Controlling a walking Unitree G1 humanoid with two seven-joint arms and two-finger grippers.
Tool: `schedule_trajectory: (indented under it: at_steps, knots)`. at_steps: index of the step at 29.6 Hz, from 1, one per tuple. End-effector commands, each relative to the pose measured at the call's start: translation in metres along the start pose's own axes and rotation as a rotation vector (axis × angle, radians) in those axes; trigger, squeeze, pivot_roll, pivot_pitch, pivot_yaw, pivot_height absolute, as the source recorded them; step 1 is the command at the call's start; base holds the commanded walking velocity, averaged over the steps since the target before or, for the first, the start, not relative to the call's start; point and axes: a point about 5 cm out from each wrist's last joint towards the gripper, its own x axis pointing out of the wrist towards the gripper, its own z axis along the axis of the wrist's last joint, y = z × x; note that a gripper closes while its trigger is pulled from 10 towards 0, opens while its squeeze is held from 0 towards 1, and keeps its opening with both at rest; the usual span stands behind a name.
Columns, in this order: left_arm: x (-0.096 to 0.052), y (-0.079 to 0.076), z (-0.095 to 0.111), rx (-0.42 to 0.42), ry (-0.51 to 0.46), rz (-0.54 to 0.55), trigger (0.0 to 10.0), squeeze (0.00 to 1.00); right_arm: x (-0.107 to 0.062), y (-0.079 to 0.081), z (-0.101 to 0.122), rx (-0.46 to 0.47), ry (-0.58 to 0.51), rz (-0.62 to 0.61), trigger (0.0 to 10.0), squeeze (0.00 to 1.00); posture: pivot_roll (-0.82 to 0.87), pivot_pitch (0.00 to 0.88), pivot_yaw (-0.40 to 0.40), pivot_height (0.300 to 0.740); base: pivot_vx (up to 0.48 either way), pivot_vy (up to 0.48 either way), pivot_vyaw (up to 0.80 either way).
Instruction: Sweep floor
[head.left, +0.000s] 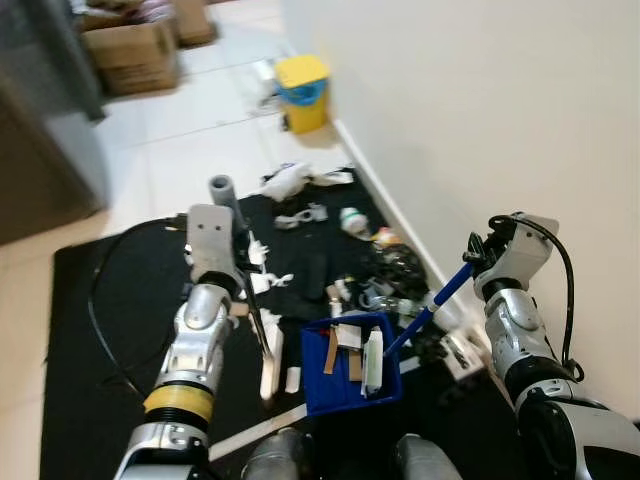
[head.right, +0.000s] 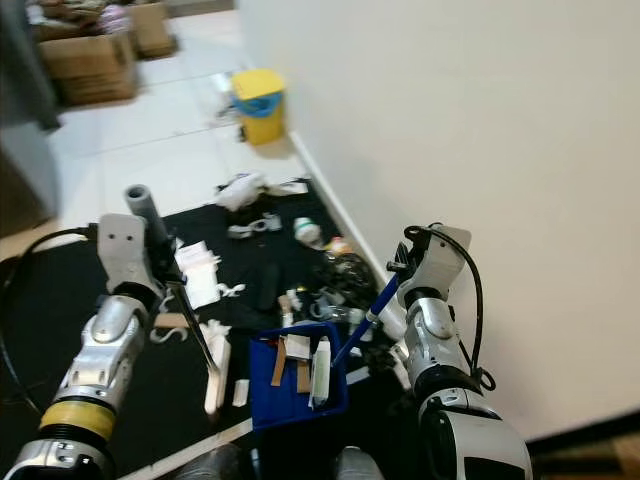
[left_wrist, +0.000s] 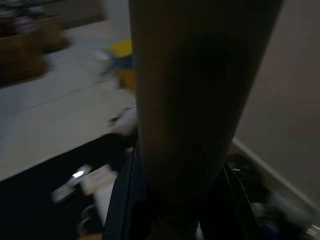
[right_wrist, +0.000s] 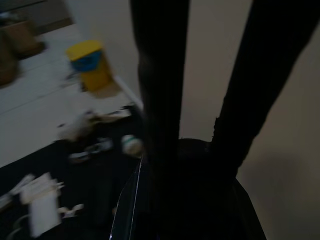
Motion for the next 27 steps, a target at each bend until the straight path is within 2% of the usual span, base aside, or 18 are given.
schedule_trajectory:
  at_steps: [1, 17, 27]
  knots:
    - [0.0013, -0.0054, 0.0048, 0.008, -0.017, -0.022, 10.0, 0.00, -0.0009, -0.0048, 0.0036, -0.007, -0.033, -0.011, 10.0, 0.00, 0.03, 0.066, -0.017, 0.740, 0.000, 0.000, -0.80]
    - [0.0026, -0.0036, 0.0035, 0.060, 0.004, -0.047, 10.0, 0.00, -0.0005, -0.0076, 0.0042, 0.015, -0.028, -0.016, 10.0, 0.00, 0.03, 0.053, -0.021, 0.740, 0.000, 0.000, -0.80]
    - [0.0015, -0.0046, 0.0010, 0.064, 0.024, -0.061, 10.0, 0.00, -0.0011, -0.0090, 0.0015, 0.014, -0.006, -0.018, 10.0, 0.00, 0.03, 0.055, -0.023, 0.740, 0.000, 0.000, -0.80]
